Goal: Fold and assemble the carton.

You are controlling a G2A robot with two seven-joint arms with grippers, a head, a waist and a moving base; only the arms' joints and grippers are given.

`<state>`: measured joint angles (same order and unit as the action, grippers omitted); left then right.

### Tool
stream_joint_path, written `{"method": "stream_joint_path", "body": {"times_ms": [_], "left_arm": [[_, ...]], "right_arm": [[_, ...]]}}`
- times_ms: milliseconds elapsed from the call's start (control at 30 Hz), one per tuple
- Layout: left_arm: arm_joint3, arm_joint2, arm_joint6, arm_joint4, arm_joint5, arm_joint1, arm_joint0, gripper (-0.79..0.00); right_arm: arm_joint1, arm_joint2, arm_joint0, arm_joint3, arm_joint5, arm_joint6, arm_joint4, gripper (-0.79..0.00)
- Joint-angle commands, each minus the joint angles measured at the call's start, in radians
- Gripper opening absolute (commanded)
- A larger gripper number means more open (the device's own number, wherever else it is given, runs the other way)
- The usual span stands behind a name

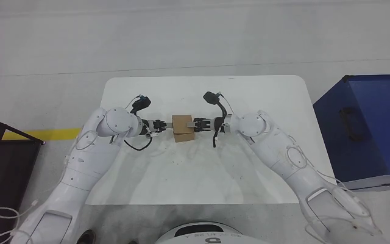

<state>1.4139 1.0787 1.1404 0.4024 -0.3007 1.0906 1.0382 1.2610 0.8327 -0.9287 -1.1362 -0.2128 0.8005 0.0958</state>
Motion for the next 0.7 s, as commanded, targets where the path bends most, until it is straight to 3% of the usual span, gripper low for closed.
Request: {"method": "stream_joint_path", "body": {"times_ms": [0,667], "left_arm": [[0.001,0.002,0.005,0.005,-0.001,-0.002,0.001,0.000],[0.075,0.087,-0.001,-0.013,-0.013,-0.029,0.071,0.000]], "right_arm": [[0.000,0.003,-0.002,0.003,0.003,-0.003,0.002,-0.465],[0.006,0.004,0.003,0.016,0.028,-0.008,0.047,-0.468]]}}
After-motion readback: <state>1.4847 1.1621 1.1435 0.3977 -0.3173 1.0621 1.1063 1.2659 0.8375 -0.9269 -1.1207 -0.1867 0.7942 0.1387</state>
